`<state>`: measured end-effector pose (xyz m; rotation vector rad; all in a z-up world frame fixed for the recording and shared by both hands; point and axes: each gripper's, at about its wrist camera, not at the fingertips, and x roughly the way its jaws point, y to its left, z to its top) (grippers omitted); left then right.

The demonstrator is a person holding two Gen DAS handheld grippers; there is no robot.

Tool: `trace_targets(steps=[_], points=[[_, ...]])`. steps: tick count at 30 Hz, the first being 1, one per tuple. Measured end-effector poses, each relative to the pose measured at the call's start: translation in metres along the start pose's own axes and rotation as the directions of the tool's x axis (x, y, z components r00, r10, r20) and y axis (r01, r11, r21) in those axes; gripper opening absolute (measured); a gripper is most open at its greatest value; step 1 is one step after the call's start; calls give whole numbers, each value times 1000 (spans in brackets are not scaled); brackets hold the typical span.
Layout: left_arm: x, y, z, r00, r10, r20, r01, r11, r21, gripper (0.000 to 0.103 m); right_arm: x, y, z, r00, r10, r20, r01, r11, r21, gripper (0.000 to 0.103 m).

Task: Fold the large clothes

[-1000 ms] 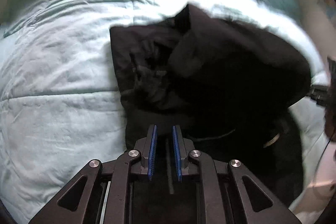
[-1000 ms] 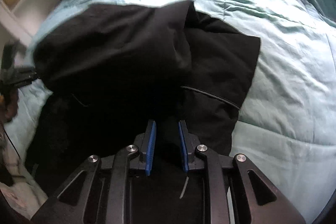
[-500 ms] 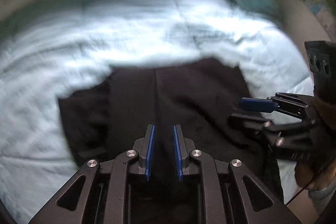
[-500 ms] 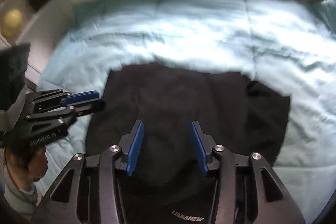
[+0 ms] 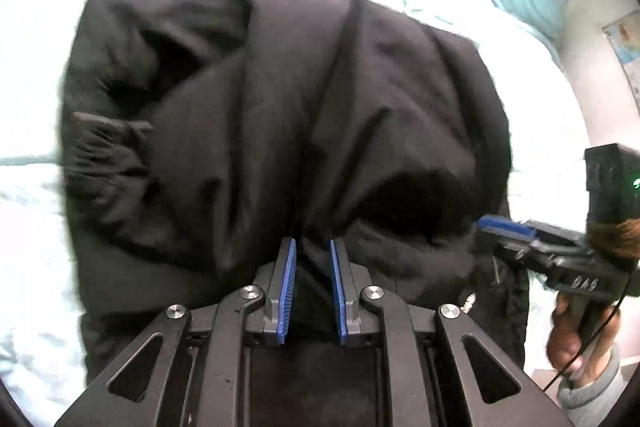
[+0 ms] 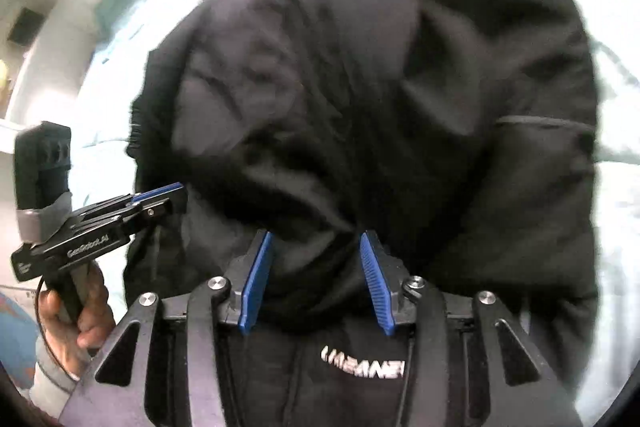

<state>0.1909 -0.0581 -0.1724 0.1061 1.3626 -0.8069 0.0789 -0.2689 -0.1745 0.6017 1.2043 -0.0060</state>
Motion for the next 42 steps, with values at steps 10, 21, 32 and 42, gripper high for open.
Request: trace_targets(steps=[10,21,32,42], points=[[-11,-13,48,990,46,135,-40,998,-43,18,7,26,108,971,-180,158,206,964,-168,53],[13,44,55,990,-115,77,130,966,-226,6,34,11,84,959,-253,131,277,934,-226,55],[51,-4,-2,999,29,-18,-30,999,-36,54,71,22,-2,976,-218,24,218,947,-235,86],[-82,-26,-62,976,128,177,-126,992,-24,50,-35,19,-46,977,-184,105,199,969,-146,85]])
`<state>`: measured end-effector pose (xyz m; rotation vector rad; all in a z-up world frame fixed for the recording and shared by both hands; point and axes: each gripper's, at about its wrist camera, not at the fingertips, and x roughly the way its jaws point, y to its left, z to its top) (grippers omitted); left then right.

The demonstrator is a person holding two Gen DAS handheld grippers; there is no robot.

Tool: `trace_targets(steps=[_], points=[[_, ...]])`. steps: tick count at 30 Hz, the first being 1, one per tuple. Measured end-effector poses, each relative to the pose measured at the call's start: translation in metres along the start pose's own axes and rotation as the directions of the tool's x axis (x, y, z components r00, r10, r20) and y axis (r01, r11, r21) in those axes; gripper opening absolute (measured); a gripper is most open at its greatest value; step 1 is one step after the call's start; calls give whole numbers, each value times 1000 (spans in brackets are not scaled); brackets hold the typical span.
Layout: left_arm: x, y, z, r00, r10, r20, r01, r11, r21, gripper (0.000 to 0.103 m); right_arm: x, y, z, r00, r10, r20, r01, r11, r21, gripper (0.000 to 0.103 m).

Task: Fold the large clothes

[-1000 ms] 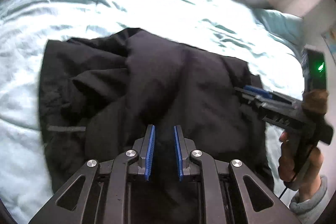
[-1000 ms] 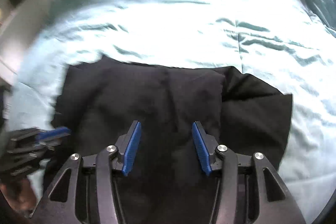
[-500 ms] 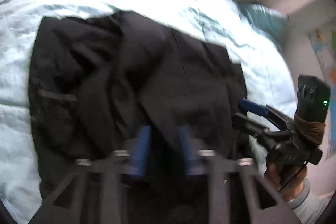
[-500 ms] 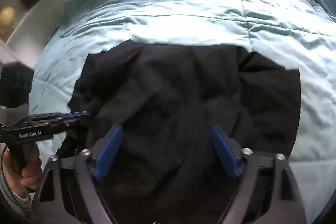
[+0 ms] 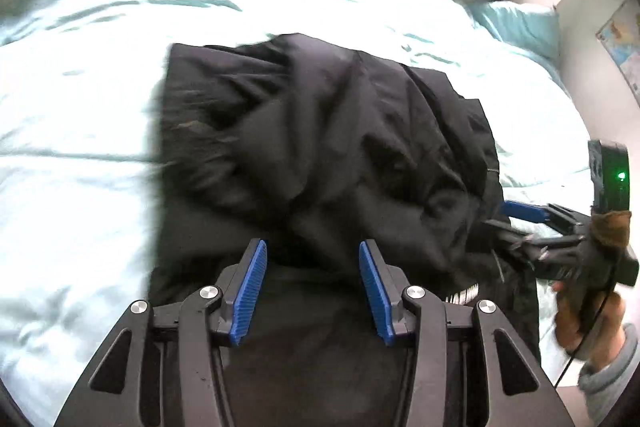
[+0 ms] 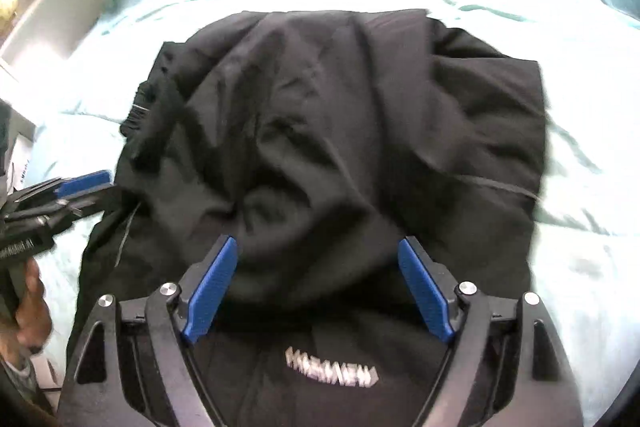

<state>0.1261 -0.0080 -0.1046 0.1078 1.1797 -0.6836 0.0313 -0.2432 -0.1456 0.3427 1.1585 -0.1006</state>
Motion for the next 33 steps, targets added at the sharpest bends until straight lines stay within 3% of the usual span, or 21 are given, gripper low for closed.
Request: trace_targets(steps=[5,8,13,19,26,30,33], points=[[-79,58,-68,998,55,11,-54,992,-114,50,-41,-18,-59,999,-45,-10,45,994,95,85],[-107,87,-114,995,96,-10,-96,978,-187,50,-62,-34,-97,999,-36,-26,40,983,179,85],[-125,127,-173,997,61,-52,-75,939,-335,50,-79,-62,-153,998,-23,-61,39,955,293,85],[-121,141,-219,995,-16,-102,-31,894,-447,50,-102,-86,-200,994,-58,-94,87,936,342,85],[-95,144,-260,980,-36,-197,-68,866,-495,50,-107,-104,-251,982,-97,-161,149,923,356,85],[-78,150,-279,971,-124,-204,-12,828,-561,50,-103,-114,-274,978,-78,-193,148,912,383,85],[-73,150,-283,970,-127,-207,-11,829,-559,50,-98,-118,-289,974,-71,-215,152,907,392,83]])
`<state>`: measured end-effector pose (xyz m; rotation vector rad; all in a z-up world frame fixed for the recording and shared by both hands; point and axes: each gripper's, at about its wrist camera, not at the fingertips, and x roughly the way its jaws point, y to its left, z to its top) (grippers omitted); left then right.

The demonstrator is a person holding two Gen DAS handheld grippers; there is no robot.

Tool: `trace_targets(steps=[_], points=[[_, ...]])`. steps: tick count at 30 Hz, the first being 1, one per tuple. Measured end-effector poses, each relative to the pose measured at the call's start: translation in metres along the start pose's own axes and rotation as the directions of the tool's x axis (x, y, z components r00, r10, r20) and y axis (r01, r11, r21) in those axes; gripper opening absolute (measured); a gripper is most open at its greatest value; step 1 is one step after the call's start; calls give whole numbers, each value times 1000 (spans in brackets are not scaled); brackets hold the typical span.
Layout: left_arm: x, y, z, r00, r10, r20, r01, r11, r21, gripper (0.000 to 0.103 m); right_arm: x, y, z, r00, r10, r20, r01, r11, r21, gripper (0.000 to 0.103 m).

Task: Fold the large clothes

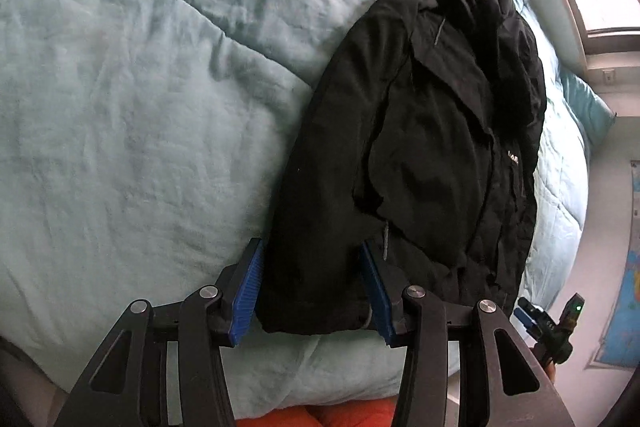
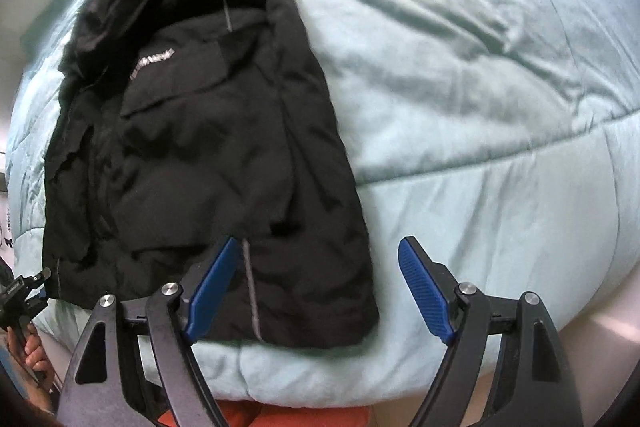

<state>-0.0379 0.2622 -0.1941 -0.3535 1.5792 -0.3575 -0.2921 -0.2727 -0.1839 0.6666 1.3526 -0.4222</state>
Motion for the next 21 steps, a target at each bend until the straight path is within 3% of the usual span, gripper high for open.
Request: trace_targets(steps=[4,9,11,13,17,21], points=[[6,3,2,1000,-11,-18,11,1000,-8,50,19,-6,-9,998,36,-48,-36,999,4,69],[15,7,7,999,-13,-39,12,1000,-15,50,33,-7,-6,997,64,-40,-63,998,25,68],[17,9,8,999,-20,-46,19,1000,-20,50,33,-6,-6,996,77,-44,-76,997,27,59],[12,11,7,998,-52,-38,51,999,-16,49,27,-2,-8,997,69,-35,-69,998,-13,39],[-1,12,5,981,-188,-35,188,982,-2,40,11,1,-12,995,96,-14,-96,993,-65,33],[10,12,8,987,-152,-50,151,988,-8,39,19,-2,-7,991,120,-53,-123,991,-57,36]])
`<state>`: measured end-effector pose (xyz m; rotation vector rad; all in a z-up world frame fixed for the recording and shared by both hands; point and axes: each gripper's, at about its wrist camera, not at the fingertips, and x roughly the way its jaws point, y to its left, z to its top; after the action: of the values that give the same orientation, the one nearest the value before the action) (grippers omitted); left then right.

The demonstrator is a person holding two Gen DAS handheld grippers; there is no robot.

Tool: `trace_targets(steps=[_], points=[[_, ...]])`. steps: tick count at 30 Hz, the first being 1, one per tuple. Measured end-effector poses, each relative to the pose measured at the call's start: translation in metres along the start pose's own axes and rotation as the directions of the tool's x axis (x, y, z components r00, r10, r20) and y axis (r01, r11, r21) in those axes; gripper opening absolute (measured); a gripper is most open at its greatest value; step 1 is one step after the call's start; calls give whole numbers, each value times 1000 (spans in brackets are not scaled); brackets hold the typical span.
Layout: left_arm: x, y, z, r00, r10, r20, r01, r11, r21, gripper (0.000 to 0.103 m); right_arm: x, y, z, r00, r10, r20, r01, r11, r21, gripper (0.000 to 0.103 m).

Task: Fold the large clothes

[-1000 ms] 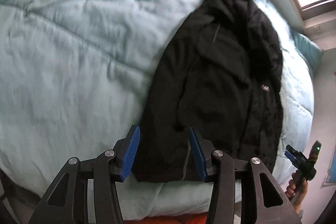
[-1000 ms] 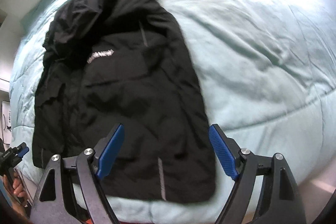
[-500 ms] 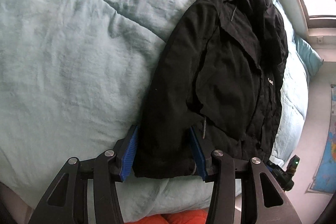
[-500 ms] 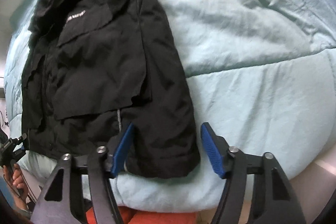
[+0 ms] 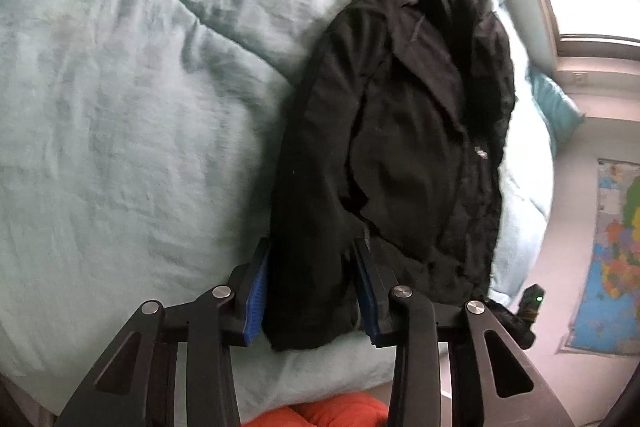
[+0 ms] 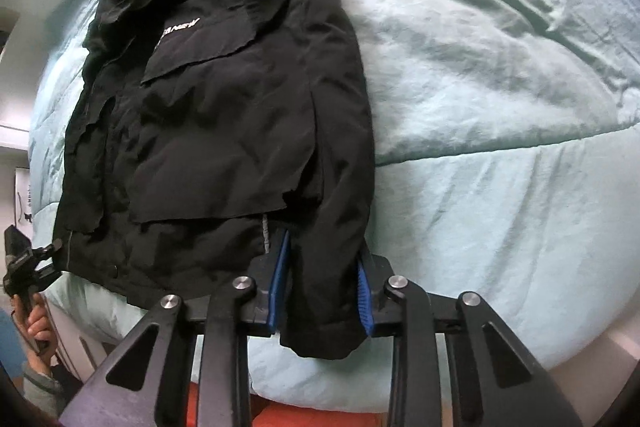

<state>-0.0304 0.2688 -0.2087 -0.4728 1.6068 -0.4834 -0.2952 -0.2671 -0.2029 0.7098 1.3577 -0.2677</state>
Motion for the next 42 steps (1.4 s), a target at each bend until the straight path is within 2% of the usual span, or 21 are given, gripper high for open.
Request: trace_targets(steps=[2,4,6,8,9,10,11,12,15,17,19,22,25,26,27,28,29,31,35,39,42], points=[[10,1,1,1000,1,-9,-2,1000,-15,39,7,-3,3,1000,17,-20,-16,1000,16,37],[16,3,2,1000,16,-12,-16,1000,-16,39,17,-6,6,999,39,-38,-37,998,40,46],[17,-1,1,1000,21,-4,-21,1000,-12,39,26,-10,9,997,56,-55,-52,997,65,48],[14,-7,0,999,38,3,-38,999,11,31,27,-10,10,996,54,-67,-49,996,76,48],[11,-10,0,999,44,9,-45,999,22,23,25,-9,10,997,51,-65,-46,997,69,47],[7,-15,-2,999,44,19,-45,998,36,19,21,-7,8,997,52,-62,-49,997,52,43],[4,-18,-3,999,43,27,-44,998,46,18,18,-4,8,997,55,-60,-53,998,33,40],[-1,-24,-4,998,43,40,-45,997,62,16,12,1,6,997,56,-52,-56,998,2,29],[-9,-38,-7,998,25,53,-30,995,92,16,0,7,5,996,80,-48,-82,995,-49,27],[-8,-42,-5,999,23,35,-26,994,104,16,4,8,6,995,68,-70,-72,996,-54,32],[-2,-40,-1,999,39,3,-39,994,104,16,17,7,7,989,90,-119,-94,995,-26,47],[7,-36,0,993,115,-35,-110,988,109,17,25,3,5,985,106,-139,-106,994,5,48],[7,-34,-1,993,114,-38,-109,988,109,21,23,-6,4,982,133,-138,-131,991,25,48],[6,-34,0,993,113,-32,-109,989,101,21,22,-8,3,981,132,-140,-130,991,24,46],[6,-35,-1,994,111,-23,-108,990,96,21,19,-10,4,981,134,-142,-134,991,11,38],[6,-37,-2,994,105,-17,-103,990,98,19,15,-10,5,982,129,-135,-130,991,-2,23],[4,-41,-2,995,104,-4,-103,989,106,15,9,-5,5,985,126,-121,-129,992,-12,22],[-5,-51,-1,997,77,27,-80,989,123,11,-10,6,8,989,124,-84,-128,991,-46,16],[-40,-79,11,991,-52,119,35,989,146,10,-60,23,26,986,165,4,-164,983,-82,14],[-75,-118,38,971,-129,199,86,973,212,10,-104,36,64,974,207,90,-195,973,-124,14],[-99,-147,63,952,-173,251,103,958,269,11,-134,36,100,952,265,153,-247,960,-130,14]])
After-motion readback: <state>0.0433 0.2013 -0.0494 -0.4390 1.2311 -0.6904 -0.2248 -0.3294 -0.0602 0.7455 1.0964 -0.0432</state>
